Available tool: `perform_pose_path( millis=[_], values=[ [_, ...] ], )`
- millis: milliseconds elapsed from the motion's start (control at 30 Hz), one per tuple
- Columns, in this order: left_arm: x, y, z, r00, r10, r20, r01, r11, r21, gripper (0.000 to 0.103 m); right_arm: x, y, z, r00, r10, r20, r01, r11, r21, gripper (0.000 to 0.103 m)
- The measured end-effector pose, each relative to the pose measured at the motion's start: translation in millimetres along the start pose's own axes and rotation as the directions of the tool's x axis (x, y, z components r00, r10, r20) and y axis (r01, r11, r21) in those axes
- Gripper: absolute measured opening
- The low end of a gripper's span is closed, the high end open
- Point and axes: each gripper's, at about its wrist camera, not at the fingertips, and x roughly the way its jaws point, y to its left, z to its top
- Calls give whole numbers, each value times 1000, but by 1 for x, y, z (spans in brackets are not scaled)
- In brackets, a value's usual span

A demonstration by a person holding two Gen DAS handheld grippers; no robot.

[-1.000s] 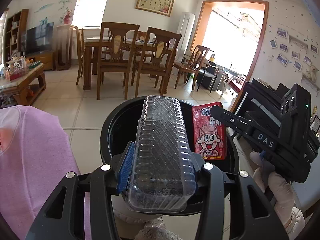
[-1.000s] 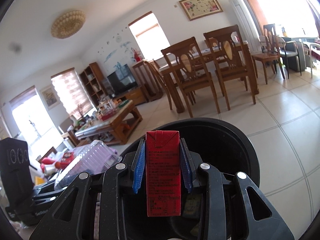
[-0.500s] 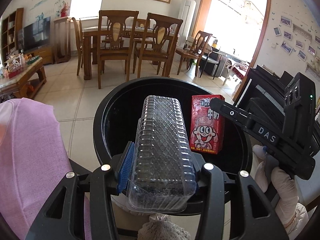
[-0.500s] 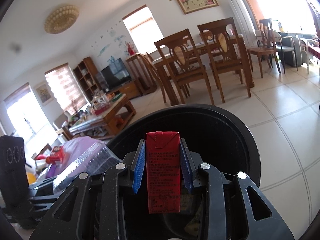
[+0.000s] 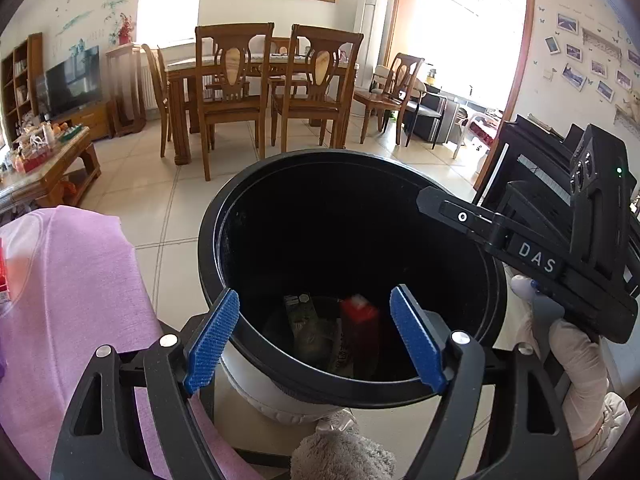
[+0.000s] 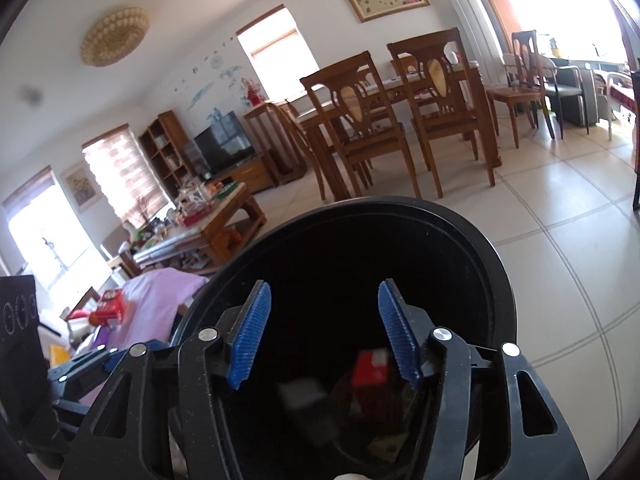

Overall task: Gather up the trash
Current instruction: 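Grasp the blue wet-wipe pack with the left tool while the right tool grasps the foil wrapper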

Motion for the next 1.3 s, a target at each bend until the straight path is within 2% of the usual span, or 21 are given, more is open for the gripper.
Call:
perform_pose_path(
  millis=[67, 100, 167, 233, 467, 633, 733, 867, 900, 1033, 1100, 1200, 1233, 1300],
  values=[
    [-8, 2, -1, 1000, -3, 2, 3, 1000, -9, 79, -3, 4, 0, 1000, 8, 1, -8, 1000, 0, 63],
    [-12, 4, -1, 1000, -5, 2, 5, 1000, -13, 79, -4, 7, 1, 1000, 10, 3, -10, 1000, -2, 69],
    [-24, 9, -2, 1000, -4, 9, 4, 1000, -24, 79, -10, 16, 1, 1000, 11, 10, -11, 1000, -13, 73],
    [-37, 16, -5, 1000, 5, 25, -5, 999, -35, 90, -13, 26, 2, 1000, 21, 16, -20, 999, -25, 80],
    [-93, 61, -26, 993, 83, 87, -76, 994, -82, 93, -10, 91, 2, 996, 86, -16, -87, 990, -112, 87],
    [-135, 116, -47, 980, 165, 111, -140, 968, -209, 93, 2, 155, -5, 987, 152, -61, -160, 971, -175, 90],
    [-162, 151, -65, 963, 240, 124, -198, 939, -280, 93, 14, 195, -14, 976, 192, -105, -210, 956, -205, 90],
    [-197, 198, -95, 936, 333, 117, -273, 892, -360, 93, 32, 254, -29, 952, 250, -179, -290, 923, -254, 91],
    [-204, 211, -102, 927, 358, 111, -296, 880, -372, 93, 36, 269, -36, 943, 264, -202, -313, 911, -270, 95],
    [-223, 256, -126, 894, 446, 40, -394, 827, -401, 93, 58, 334, -62, 887, 313, -339, -428, 834, -349, 98],
    [-227, 275, -135, 887, 462, -5, -428, 816, -389, 93, 70, 364, -76, 860, 315, -401, -470, 792, -388, 98],
    [-229, 291, -146, 882, 466, -68, -458, 816, -352, 93, 88, 403, -97, 827, 290, -481, -516, 732, -445, 97],
    [-229, 296, -150, 880, 467, -88, -467, 817, -338, 93, 95, 415, -103, 819, 274, -504, -525, 713, -465, 98],
    [-225, 303, -152, 865, 484, -134, -501, 810, -306, 92, 106, 436, -114, 812, 242, -532, -534, 677, -507, 98]
  ],
)
